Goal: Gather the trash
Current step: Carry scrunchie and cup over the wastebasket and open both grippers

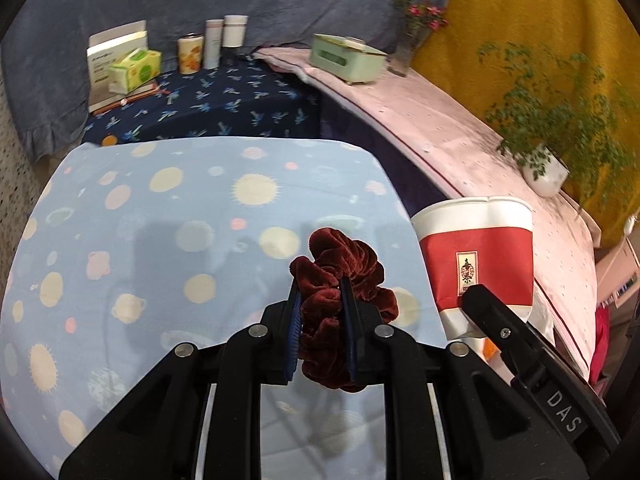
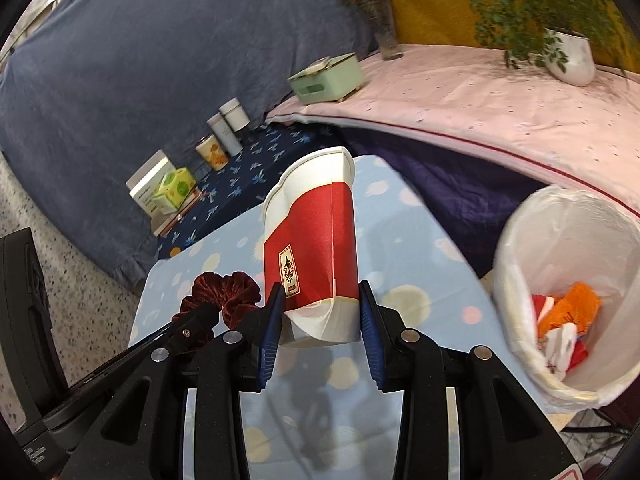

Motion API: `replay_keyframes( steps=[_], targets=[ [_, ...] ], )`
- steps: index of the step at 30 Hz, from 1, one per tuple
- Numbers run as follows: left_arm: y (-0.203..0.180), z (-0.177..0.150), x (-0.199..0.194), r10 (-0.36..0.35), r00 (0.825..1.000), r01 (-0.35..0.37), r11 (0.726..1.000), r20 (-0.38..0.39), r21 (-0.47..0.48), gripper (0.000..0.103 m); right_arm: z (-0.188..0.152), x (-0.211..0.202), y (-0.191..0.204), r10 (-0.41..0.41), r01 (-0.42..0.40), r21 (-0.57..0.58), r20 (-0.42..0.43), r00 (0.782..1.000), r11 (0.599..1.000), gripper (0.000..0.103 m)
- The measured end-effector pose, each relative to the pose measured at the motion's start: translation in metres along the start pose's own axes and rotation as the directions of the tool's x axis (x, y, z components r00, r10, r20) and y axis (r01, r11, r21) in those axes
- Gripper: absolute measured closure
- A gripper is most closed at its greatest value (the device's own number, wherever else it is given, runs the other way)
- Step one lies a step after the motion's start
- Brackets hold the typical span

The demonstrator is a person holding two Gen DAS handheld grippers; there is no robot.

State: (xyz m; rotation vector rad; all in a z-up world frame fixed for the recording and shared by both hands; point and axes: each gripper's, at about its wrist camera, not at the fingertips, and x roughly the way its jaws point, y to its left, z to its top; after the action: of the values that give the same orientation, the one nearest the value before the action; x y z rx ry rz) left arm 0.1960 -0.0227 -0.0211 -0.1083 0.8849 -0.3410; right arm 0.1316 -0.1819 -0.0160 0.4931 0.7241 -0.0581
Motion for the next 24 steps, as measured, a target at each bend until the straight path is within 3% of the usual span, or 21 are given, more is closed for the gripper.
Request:
replay_keyframes(
  steps=[14,24],
  targets=[
    [-0.123,-0.019,0.003,-0.085,0.996,0.088,0.980,-0.027,0.179,0.086,0.004,-0.059,-0.101,-0.092,0.082,0.118,0.085,0.992,0.990,0.068],
    [-0.183,-0.032,0.011,-0.123,0.991,0.134,0.954,-0.057,0.268,0.086,0.003,-0.078,-0.161,-0.151,0.128,0.204,0.102,0.983,0.971,0.068]
  ],
)
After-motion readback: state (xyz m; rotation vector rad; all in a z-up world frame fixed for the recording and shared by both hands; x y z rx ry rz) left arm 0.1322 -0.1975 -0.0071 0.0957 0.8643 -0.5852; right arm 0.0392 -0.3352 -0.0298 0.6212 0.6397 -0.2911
